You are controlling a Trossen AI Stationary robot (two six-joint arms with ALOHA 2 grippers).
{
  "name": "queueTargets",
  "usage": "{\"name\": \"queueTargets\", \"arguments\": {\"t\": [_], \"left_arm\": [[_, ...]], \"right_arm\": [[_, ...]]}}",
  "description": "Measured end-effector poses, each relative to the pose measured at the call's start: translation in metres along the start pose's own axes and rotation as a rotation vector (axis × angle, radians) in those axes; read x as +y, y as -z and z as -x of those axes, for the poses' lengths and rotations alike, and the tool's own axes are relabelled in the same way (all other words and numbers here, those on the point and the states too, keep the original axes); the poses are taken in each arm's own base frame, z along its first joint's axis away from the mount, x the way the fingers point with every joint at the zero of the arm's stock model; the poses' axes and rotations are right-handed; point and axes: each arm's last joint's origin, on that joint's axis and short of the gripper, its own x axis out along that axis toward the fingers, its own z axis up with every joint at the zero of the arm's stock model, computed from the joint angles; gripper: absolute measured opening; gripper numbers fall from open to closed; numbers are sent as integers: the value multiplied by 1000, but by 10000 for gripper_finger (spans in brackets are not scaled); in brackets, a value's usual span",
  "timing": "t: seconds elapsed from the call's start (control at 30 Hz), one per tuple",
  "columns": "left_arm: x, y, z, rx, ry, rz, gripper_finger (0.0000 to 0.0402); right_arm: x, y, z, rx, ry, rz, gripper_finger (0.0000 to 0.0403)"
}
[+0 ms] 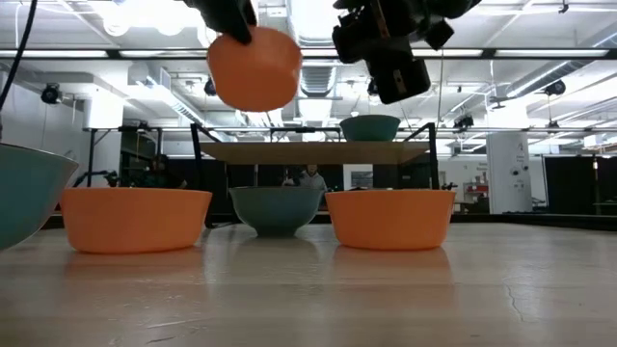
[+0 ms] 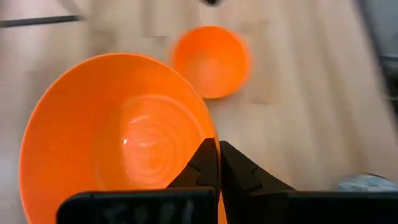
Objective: Pick & Place Mini bowls
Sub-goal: Put the right orange bowl on the shelf
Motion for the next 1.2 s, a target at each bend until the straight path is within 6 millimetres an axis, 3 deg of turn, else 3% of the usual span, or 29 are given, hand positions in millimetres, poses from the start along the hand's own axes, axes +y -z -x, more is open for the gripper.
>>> {"name": "queueTargets", "arguments": {"t": [0.2, 0.53, 1.0, 1.2], "left_arm": [[35, 4, 13, -7, -268, 69, 0], [98, 15, 17, 36, -441, 225, 0], [135, 18, -24, 166, -449, 61, 0], [149, 16, -27, 181, -468, 80, 0]], "right_arm": [[12, 6, 11, -141, 29, 95, 203], [21, 12, 20, -231, 42, 167, 203], [25, 21, 10, -259, 78, 235, 203], [27, 26, 5, -259, 85, 244, 203]]}}
